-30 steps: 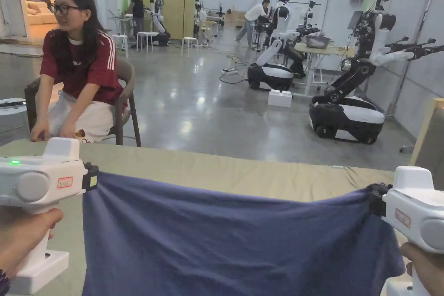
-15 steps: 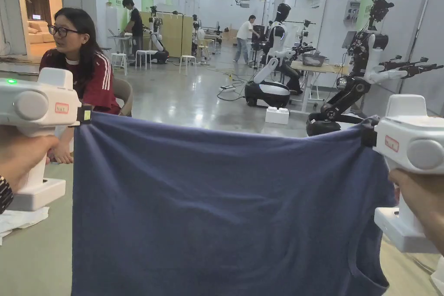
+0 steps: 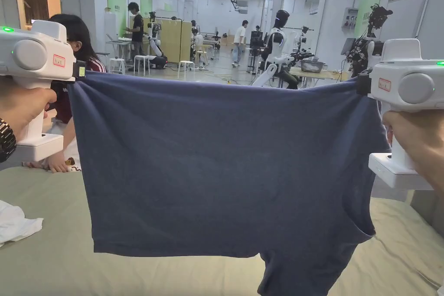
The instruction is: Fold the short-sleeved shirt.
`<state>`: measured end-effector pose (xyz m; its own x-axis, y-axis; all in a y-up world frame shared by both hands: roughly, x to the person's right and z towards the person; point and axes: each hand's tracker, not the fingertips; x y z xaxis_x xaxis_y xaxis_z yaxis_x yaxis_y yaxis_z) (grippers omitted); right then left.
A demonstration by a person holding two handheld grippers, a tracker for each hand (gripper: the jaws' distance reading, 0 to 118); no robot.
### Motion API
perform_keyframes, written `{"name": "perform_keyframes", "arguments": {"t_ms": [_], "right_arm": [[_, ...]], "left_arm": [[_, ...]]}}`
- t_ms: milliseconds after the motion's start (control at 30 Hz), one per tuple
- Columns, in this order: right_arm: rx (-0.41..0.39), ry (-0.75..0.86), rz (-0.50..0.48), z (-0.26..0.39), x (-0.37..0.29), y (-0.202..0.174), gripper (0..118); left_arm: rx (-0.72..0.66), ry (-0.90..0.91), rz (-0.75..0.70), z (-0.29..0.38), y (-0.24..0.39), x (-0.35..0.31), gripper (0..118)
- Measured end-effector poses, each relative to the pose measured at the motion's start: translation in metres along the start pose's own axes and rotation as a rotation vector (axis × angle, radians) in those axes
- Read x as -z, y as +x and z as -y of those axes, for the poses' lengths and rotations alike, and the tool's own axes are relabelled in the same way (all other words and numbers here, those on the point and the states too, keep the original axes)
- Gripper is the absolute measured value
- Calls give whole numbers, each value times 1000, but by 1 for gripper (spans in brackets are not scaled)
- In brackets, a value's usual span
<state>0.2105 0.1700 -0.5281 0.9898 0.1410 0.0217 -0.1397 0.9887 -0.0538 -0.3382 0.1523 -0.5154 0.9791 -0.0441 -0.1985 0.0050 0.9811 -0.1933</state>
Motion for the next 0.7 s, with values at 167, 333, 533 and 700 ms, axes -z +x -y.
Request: {"name": "perform_keyframes", "arguments": {"t_ms": [167, 333, 533, 700], "right_arm": [[-22, -6, -2, 24, 6, -4, 1], [-38, -67, -14, 74, 1, -8, 1], [-41, -156, -24, 142, -28, -11, 1], [-35, -185, -27, 174, -70, 0, 1]], "left_arm": [[8, -16, 1, 18, 4, 9, 0], [0, -64, 11, 64, 8, 14, 0], [-34, -128, 46, 133, 9, 0, 0], [-72, -119, 77, 168, -1, -39, 0]]}}
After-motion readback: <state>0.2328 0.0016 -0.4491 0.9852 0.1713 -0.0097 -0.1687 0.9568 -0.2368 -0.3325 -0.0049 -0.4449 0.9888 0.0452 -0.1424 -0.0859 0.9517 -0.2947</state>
